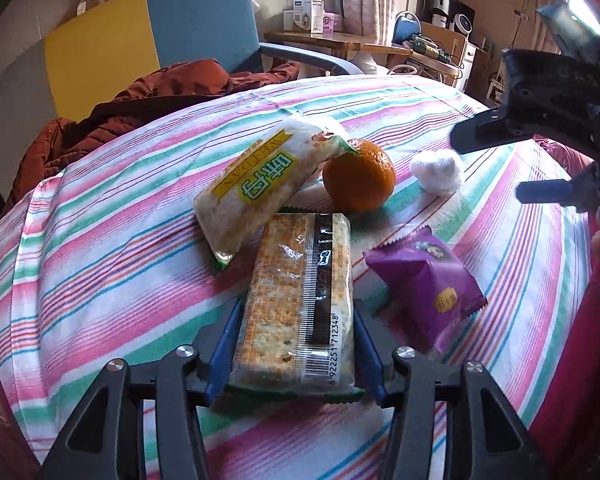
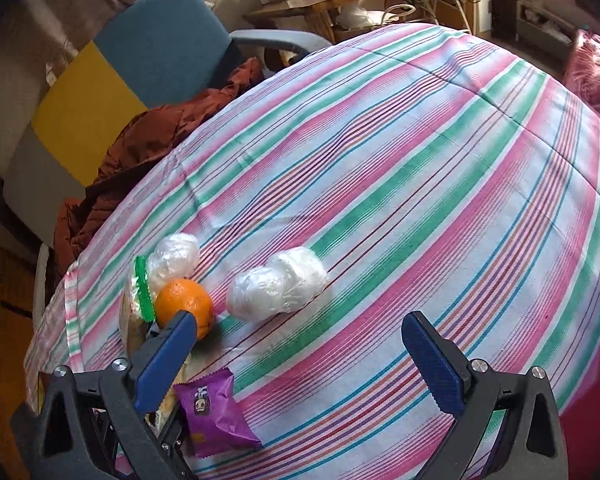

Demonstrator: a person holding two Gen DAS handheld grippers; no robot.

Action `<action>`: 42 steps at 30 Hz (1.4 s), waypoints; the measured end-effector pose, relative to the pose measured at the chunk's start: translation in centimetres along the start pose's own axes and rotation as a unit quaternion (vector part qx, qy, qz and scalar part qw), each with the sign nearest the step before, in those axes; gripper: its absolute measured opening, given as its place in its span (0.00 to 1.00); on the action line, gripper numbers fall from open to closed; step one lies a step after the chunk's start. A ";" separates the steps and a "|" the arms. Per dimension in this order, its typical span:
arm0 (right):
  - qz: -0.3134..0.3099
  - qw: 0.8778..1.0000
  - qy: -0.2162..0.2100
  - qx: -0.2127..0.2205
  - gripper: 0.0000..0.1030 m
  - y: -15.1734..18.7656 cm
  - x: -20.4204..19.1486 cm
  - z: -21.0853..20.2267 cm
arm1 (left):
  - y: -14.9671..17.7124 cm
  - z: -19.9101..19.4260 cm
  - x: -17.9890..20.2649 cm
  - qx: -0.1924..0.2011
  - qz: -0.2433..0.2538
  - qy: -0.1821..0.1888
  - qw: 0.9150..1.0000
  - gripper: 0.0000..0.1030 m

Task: Organize objects
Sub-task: 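Grasp cracker pack with left gripper while right gripper grasps purple snack packet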

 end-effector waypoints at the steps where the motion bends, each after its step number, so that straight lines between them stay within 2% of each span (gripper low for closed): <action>1: -0.009 1.000 -0.005 -0.005 1.00 0.0 -0.4 0.2 | 0.3 -0.2 -0.1 0.001 -0.002 0.000 1.000 0.49; 7: -0.090 0.994 -0.052 -0.038 0.99 0.9 -4.2 1.4 | 2.6 -2.2 -1.0 0.007 -0.014 -0.001 1.000 0.49; 12: -0.169 0.979 -0.067 -0.093 0.93 2.8 -7.4 3.1 | 4.9 -4.0 -1.7 0.016 -0.024 -0.003 1.000 0.49; 14: -0.195 0.972 -0.054 -0.118 0.77 3.7 -8.0 4.1 | 5.6 -4.7 -2.0 0.018 -0.029 -0.002 0.999 0.49; 16: -0.218 0.967 -0.037 -0.126 0.72 4.2 -8.4 4.6 | 6.0 -5.1 -2.3 0.021 -0.033 0.002 0.999 0.50; 17: -0.230 0.965 -0.026 -0.124 0.63 4.4 -8.7 4.6 | 6.1 -5.2 -2.4 0.023 -0.033 0.003 0.999 0.50; 20: -0.243 0.962 -0.006 -0.121 0.52 4.5 -8.8 4.5 | 6.2 -5.2 -2.5 0.024 -0.037 0.009 0.999 0.50; 24: -0.245 0.962 -0.005 -0.122 0.53 4.6 -8.6 4.6 | 5.8 -5.2 -2.5 0.010 -0.035 0.018 0.999 0.53; 25: -0.246 0.962 -0.006 -0.121 0.56 4.6 -8.6 4.6 | 5.8 -5.2 -2.5 0.005 -0.034 0.019 0.999 0.53; 26: -0.247 0.961 -0.010 -0.122 0.60 4.6 -8.6 4.5 | 5.7 -5.2 -2.5 0.000 -0.033 0.017 0.999 0.54; 31: -0.251 0.960 -0.012 -0.123 0.62 4.8 -8.4 4.5 | 4.6 -4.7 -2.2 -0.029 -0.037 0.003 0.999 0.54; 37: -0.255 0.959 -0.008 -0.125 0.63 4.6 -8.0 4.2 | 3.8 -3.8 -2.0 -0.024 -0.021 -0.016 0.999 0.54; 42: -0.262 0.956 0.001 -0.129 0.63 4.5 -7.6 4.1 | 3.7 -3.3 -2.3 -0.013 -0.025 -0.003 1.000 0.60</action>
Point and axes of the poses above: each gripper's, at about its wrist camera, not at the fingertips, and z roughly the way its jaws point, x to its right, y to its underside, the point moved 2 cm from there along z, roughly the way its jaws point, and after that the axes turned 11 degrees about -z, right-handed, at the moved point
